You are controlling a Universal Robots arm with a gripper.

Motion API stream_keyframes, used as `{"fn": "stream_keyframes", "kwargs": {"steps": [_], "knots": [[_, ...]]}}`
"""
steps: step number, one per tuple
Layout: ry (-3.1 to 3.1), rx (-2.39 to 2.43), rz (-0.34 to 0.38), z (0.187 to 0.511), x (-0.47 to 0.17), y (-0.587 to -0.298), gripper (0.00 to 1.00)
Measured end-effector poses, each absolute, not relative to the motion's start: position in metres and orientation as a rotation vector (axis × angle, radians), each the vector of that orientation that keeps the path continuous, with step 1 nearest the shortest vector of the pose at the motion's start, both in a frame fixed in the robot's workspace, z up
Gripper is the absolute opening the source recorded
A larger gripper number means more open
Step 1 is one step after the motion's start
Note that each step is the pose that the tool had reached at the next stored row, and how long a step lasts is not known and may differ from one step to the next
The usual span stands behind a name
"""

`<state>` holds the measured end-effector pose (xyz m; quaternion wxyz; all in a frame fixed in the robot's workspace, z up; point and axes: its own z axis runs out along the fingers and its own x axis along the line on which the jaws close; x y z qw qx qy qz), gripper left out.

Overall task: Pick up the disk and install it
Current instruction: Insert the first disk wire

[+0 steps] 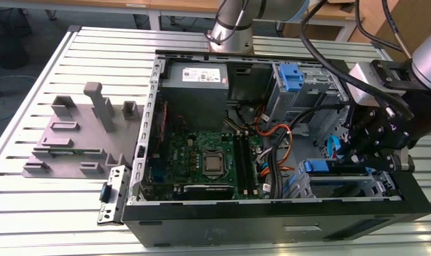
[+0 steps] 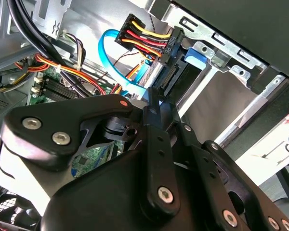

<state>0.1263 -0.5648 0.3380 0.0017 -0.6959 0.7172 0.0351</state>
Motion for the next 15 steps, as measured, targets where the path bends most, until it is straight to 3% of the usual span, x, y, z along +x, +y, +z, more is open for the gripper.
{"fn": "stream_keyframes", "kwargs": {"steps": [15], "knots": [[2.251, -2.184, 0.11, 0.3453, 0.1263, -0.5648, 0.23]]}}
